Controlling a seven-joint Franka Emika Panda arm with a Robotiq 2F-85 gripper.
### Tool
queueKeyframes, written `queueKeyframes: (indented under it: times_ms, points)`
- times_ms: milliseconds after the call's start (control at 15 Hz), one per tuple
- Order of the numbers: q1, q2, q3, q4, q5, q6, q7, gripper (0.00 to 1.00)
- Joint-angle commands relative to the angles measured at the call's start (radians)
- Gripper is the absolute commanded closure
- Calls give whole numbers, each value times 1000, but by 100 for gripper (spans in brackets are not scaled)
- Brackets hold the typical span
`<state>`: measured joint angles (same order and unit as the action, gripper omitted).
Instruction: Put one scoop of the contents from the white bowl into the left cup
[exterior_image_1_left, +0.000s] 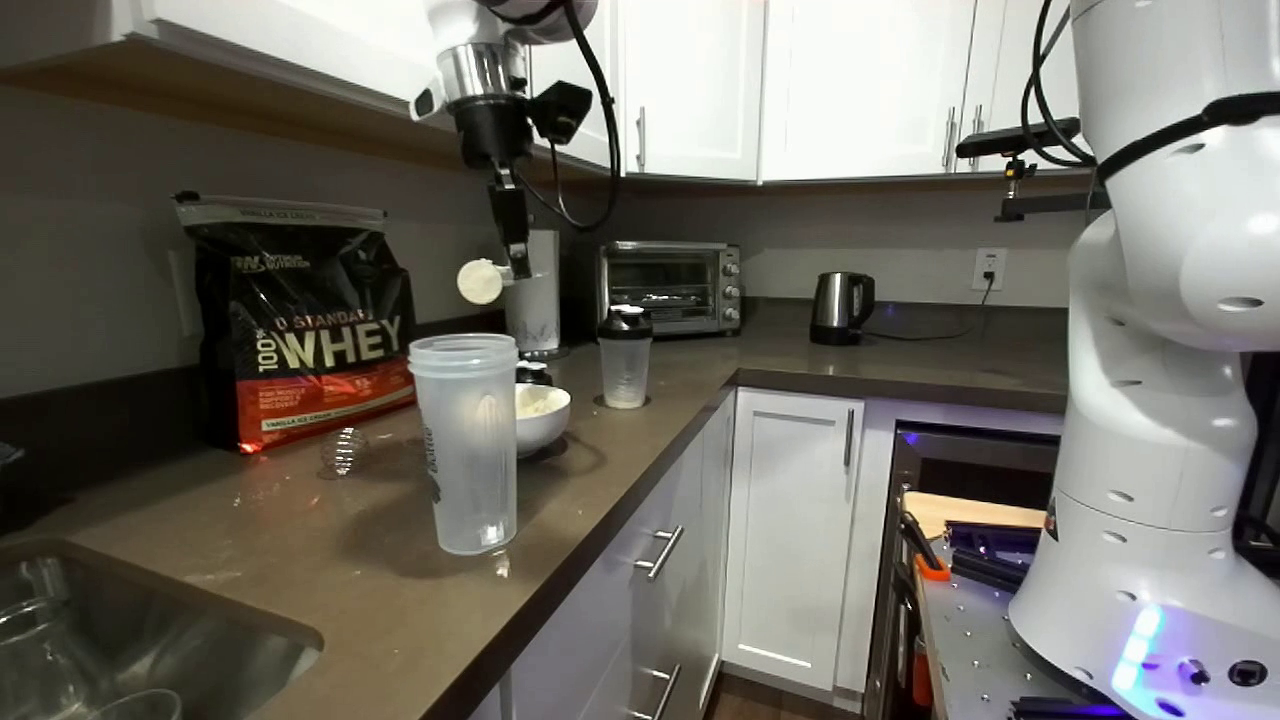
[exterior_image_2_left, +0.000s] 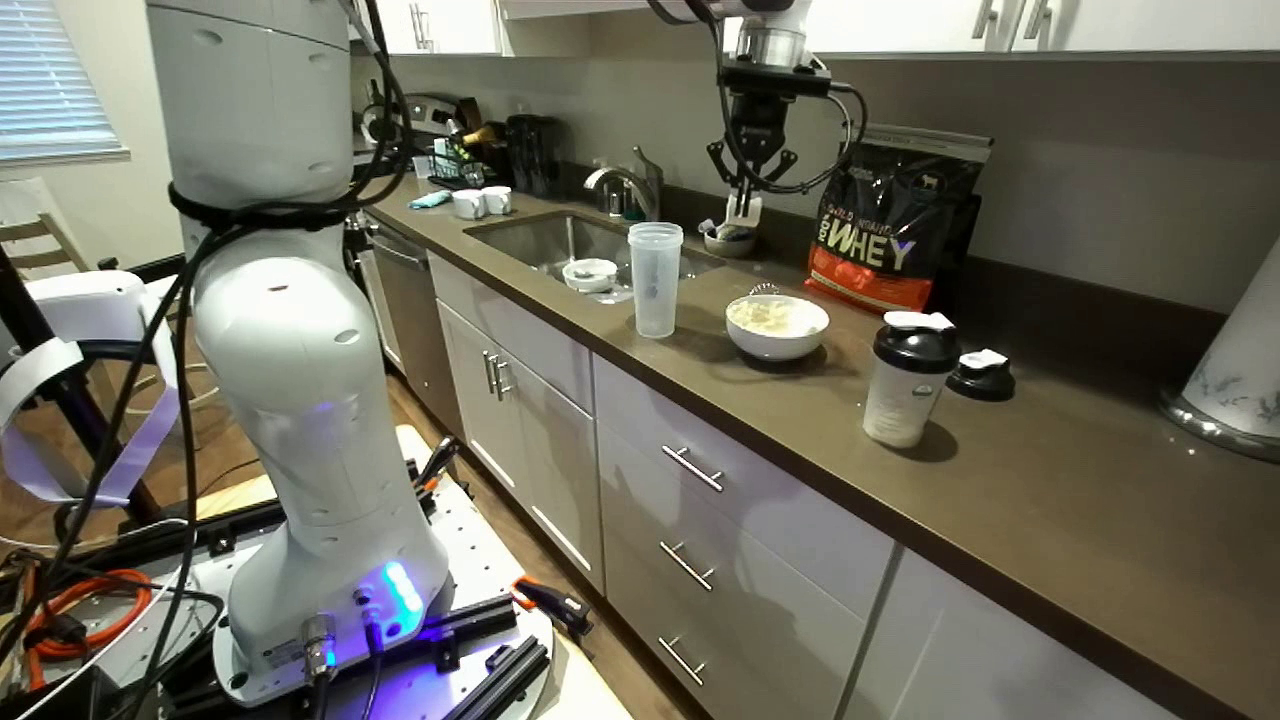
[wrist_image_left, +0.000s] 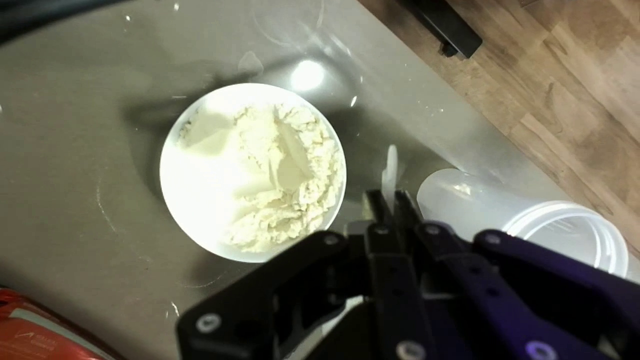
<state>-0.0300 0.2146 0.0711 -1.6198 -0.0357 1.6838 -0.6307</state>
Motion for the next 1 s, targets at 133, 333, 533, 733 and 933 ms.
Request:
queueKeyframes:
  times_ms: [133, 333, 533, 733, 933]
  points:
    - [28, -70, 15, -51, 33, 2, -16, 99]
    - [48, -92, 26, -72, 33, 10, -16, 99]
    - [68, -116, 34, -101, 28, 17, -17, 99]
    - [82, -143, 40, -137, 27, 25, -20, 99]
    - [94, -171, 43, -176, 18, 42, -14, 99]
